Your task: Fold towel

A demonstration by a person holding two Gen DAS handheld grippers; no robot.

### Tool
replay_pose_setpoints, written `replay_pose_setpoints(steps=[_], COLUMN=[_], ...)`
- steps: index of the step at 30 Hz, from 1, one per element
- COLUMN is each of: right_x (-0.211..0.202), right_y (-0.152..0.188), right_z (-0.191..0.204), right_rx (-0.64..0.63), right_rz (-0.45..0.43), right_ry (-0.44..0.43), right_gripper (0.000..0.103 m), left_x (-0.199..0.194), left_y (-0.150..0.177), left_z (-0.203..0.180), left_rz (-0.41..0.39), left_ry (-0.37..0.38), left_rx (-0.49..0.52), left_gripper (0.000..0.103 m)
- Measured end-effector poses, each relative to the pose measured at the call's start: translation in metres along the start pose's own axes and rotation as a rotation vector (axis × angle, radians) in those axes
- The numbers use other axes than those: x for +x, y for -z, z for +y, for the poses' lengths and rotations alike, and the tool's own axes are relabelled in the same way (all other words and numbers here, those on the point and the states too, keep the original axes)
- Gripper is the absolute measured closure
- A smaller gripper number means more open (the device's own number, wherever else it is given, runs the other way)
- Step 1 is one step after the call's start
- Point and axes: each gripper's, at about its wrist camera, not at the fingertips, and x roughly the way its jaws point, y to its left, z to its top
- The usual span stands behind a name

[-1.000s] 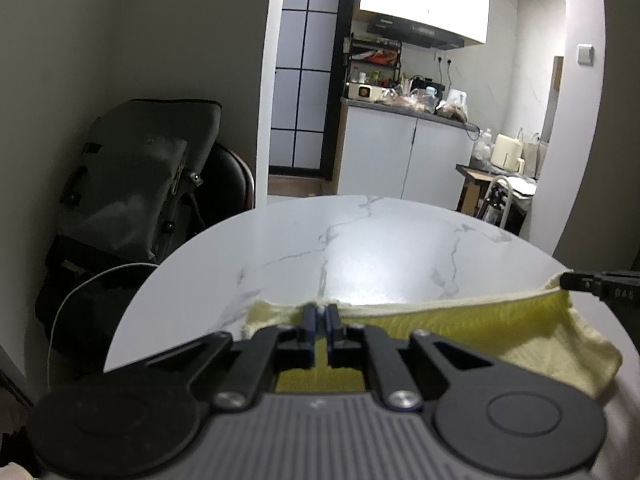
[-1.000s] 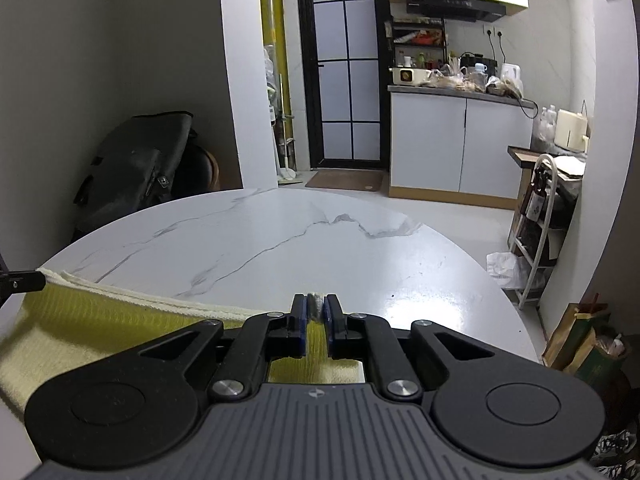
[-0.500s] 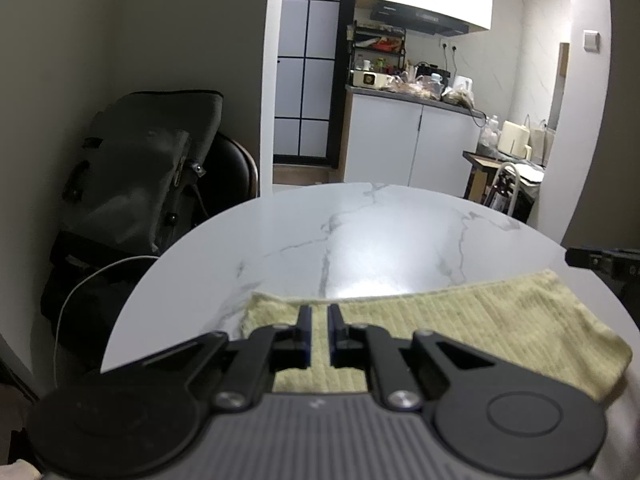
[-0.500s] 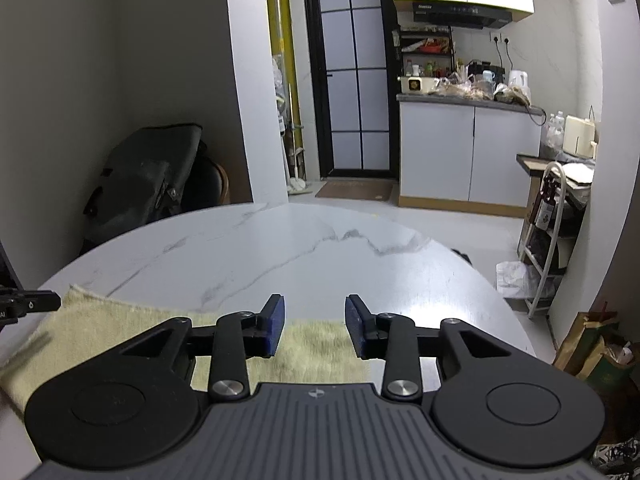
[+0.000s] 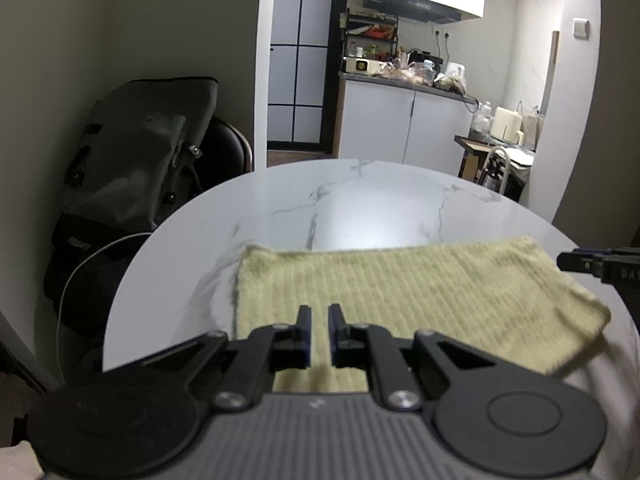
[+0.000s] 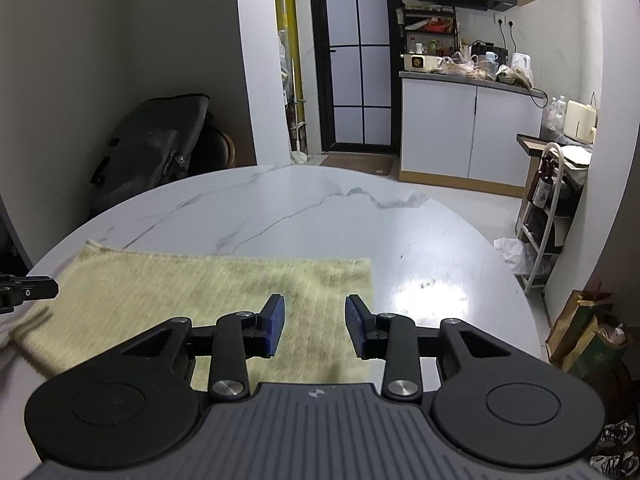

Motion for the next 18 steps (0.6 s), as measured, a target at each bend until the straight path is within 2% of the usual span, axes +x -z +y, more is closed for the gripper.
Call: replay_pose_setpoints(steps=[5, 18], right_x=[-0.01, -0.028], right_y=[0.005, 0.012], right_z=[0.008, 0.022], right_rx=[-0.011, -0.025], right_rz=[0.011, 0.03], right_ry=[-0.007, -0.022], right_gripper=[0.065, 0.065], left_x=[-0.004, -0.012], left_y=[0.01, 0.021], left_z=[-0.001, -0.007], left_rz=[0.044, 0.068], left_ry=[0.004, 0.043], left_rx=[0.002, 0.013], left_gripper=[0.093, 0.093])
